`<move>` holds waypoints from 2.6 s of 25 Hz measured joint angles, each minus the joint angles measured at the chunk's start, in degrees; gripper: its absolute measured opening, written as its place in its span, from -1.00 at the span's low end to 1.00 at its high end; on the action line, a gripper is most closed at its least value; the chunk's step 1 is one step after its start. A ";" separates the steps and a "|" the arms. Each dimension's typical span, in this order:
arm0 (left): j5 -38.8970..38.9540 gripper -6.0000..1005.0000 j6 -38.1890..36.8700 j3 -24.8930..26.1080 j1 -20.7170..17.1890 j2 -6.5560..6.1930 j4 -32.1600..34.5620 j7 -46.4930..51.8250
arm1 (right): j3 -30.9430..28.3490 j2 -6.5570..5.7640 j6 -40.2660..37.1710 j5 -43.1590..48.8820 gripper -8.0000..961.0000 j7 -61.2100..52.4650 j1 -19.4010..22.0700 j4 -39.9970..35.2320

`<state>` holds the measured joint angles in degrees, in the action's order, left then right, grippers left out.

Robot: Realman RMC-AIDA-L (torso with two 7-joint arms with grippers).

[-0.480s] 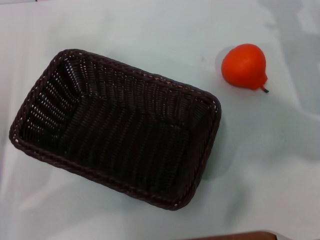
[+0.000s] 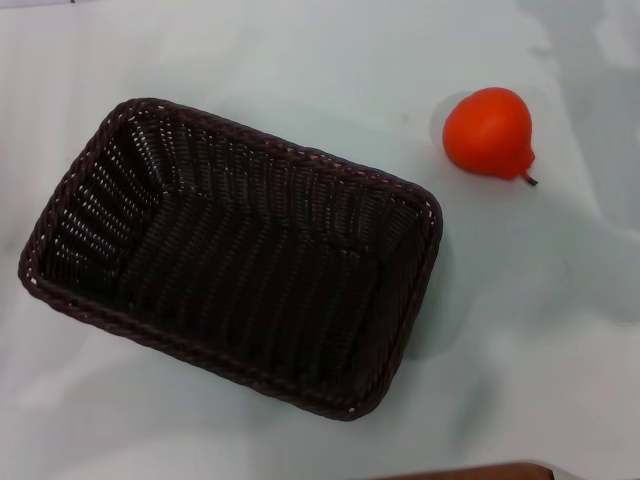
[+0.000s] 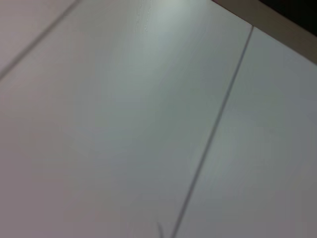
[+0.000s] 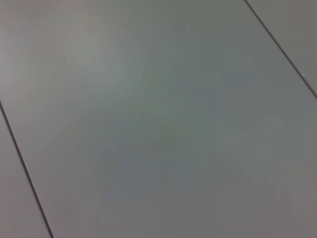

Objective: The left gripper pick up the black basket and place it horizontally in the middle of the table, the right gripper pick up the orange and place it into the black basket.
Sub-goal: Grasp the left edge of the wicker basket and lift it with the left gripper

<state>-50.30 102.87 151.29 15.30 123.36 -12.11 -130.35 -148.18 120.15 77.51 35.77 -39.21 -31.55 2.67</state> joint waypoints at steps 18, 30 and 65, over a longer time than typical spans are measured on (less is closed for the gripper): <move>-39.36 0.74 -9.67 -15.93 -1.58 -12.24 -42.27 58.75 | -0.42 -0.08 -2.94 0.00 0.99 -0.72 0.03 0.34; -67.74 0.74 -10.55 -16.12 4.88 -10.41 -56.74 79.14 | -2.50 0.00 -3.66 -0.01 0.99 -0.70 -0.15 0.28; -95.93 0.27 -8.81 -18.83 15.01 -2.11 -59.48 84.53 | -3.69 0.00 -6.12 0.00 1.00 -0.69 -0.16 0.14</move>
<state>-146.23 94.06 132.46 30.31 121.25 -71.59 -45.82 -151.87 120.14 71.40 35.77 -39.90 -31.71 2.81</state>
